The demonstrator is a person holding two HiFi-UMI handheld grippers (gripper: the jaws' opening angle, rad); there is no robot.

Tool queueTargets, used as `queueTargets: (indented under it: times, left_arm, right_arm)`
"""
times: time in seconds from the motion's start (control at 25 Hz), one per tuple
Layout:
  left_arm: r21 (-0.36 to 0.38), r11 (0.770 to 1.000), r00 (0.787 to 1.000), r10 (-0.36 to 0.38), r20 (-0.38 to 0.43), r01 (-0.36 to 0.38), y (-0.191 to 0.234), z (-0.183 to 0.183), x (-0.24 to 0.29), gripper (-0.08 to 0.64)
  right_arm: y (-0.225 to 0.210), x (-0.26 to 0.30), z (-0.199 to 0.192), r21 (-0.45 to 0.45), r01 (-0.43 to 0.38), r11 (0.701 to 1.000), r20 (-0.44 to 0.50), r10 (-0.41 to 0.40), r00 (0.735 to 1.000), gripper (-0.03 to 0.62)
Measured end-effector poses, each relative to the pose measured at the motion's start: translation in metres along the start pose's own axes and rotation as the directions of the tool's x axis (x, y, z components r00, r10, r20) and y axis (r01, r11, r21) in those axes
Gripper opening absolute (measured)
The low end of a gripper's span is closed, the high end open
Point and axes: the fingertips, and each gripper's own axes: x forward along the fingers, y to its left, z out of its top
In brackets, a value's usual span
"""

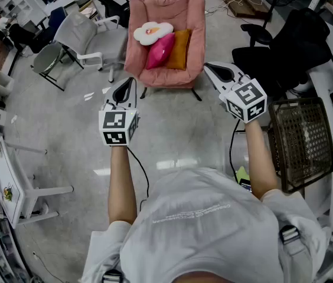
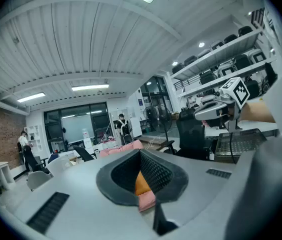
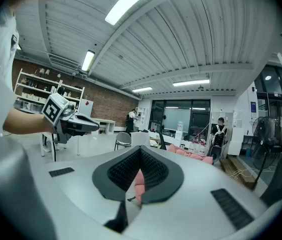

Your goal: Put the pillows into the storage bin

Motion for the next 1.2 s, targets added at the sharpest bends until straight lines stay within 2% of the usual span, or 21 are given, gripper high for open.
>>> queueTargets:
  times: [0.2,0.44,0.48,0.52,0.56,0.6,0.68,0.76,0.84,1.08,1.2]
  left_arm:
    - [-0.004,1.0,1.0,-0.004,-0.014,0.004,-0.004,-0.002,-0.001,0.015]
    - [-0.051,0.999,0.999,0.007,-0.054,-0.01,-0.01,-0.015,-0.001,0.02]
    - [-0.064,0.998,0.998,0.006,-0.058,-0.009,-0.012,-0.017,0.0,0.031]
    - [-0.077,0.997,0.998,0.005,-0.062,-0.01,-0.015,-0.018,0.001,0.078]
    - [-0.089,0.996,0.998,0.006,-0.064,-0.011,-0.018,-0.018,0.001,0.143]
    - [-0.098,0.995,0.998,0.009,-0.063,-0.015,-0.02,-0.019,0.001,0.184]
    - [-0.107,0.994,0.998,0.028,-0.049,-0.033,-0.026,-0.019,0.001,0.192]
    - [-0.109,0.993,0.998,0.044,-0.039,-0.048,-0.031,-0.017,0.002,0.239]
    - [-0.108,0.993,0.998,0.044,-0.049,-0.049,-0.039,-0.019,0.004,0.265]
    - [-0.104,0.99,0.992,0.082,-0.092,-0.091,-0.061,-0.032,0.013,0.265]
    - [-0.108,0.99,0.99,0.083,-0.117,-0.095,-0.073,-0.036,0.02,0.265]
  right_arm:
    - [-0.004,-0.004,-0.002,0.012,0.026,1.0,0.002,-0.026,1.0,0.023]
    - [-0.016,-0.008,-0.011,0.034,0.075,0.997,-0.01,-0.074,0.997,0.025]
    - [-0.018,-0.01,-0.012,0.041,0.076,0.996,-0.012,-0.076,0.997,0.025]
    - [-0.02,-0.011,-0.014,0.045,0.073,0.996,-0.015,-0.073,0.997,0.026]
    - [-0.021,-0.013,-0.015,0.046,0.064,0.997,-0.019,-0.063,0.998,0.046]
    - [-0.021,-0.015,-0.018,0.043,0.049,0.998,-0.024,-0.048,0.999,0.119]
    - [-0.021,-0.019,-0.023,0.038,0.013,0.999,-0.032,-0.012,0.999,0.22]
    - [-0.022,-0.023,-0.026,0.043,-0.02,0.999,-0.037,0.022,0.999,0.311]
    - [-0.025,-0.028,-0.03,0.054,-0.039,0.998,-0.039,0.041,0.998,0.331]
    - [-0.047,-0.043,-0.053,0.031,-0.046,0.998,-0.074,0.048,0.996,0.333]
    - [-0.061,-0.048,-0.062,0.049,-0.043,0.998,-0.078,0.046,0.996,0.33]
